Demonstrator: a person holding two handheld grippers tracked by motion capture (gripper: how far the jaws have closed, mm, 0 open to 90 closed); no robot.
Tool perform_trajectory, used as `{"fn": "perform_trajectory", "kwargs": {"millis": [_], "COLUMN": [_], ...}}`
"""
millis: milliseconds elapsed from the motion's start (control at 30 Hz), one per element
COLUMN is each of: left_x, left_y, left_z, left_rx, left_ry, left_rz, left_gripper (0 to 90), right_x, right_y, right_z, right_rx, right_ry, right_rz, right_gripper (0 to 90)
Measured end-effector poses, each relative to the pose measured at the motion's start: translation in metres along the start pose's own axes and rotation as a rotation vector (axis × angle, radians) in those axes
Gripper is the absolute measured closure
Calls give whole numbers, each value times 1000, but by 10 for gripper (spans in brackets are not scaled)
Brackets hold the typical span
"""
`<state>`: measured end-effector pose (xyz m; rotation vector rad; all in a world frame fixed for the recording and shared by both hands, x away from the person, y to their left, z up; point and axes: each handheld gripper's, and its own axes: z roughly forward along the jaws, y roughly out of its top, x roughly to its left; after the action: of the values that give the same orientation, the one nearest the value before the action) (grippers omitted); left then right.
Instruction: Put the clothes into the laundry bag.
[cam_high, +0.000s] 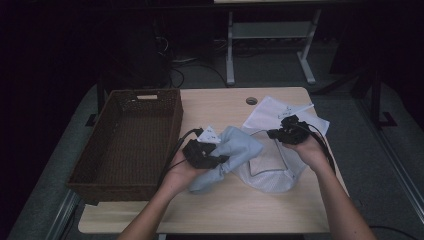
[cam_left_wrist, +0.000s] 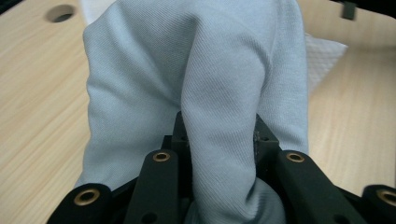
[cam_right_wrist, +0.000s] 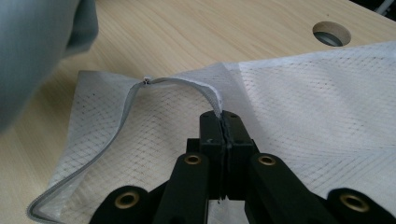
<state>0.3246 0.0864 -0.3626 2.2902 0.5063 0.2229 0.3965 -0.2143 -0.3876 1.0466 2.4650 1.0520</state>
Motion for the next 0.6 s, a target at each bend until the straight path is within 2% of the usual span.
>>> {"fn": "perform_trajectory", "kwargs": {"millis": [133, 367, 600], "left_x": [-13, -25, -28], "left_y": [7, 13, 17], "left_z": [10, 25, 42], "left_rx": [22, 46, 74], "left_ry": [-31, -76, -116], "left_rz": [61, 127, 157], "left_gripper": [699, 698, 699], "right_x": [1, 2, 4], "right_y": [0, 0, 0], "right_z": [-1, -2, -2], "right_rx": [-1, 5, 9], "right_ry": [-2, 2, 8], "right_rz": [-5, -12, -17], "right_gripper": [880, 880, 880]}}
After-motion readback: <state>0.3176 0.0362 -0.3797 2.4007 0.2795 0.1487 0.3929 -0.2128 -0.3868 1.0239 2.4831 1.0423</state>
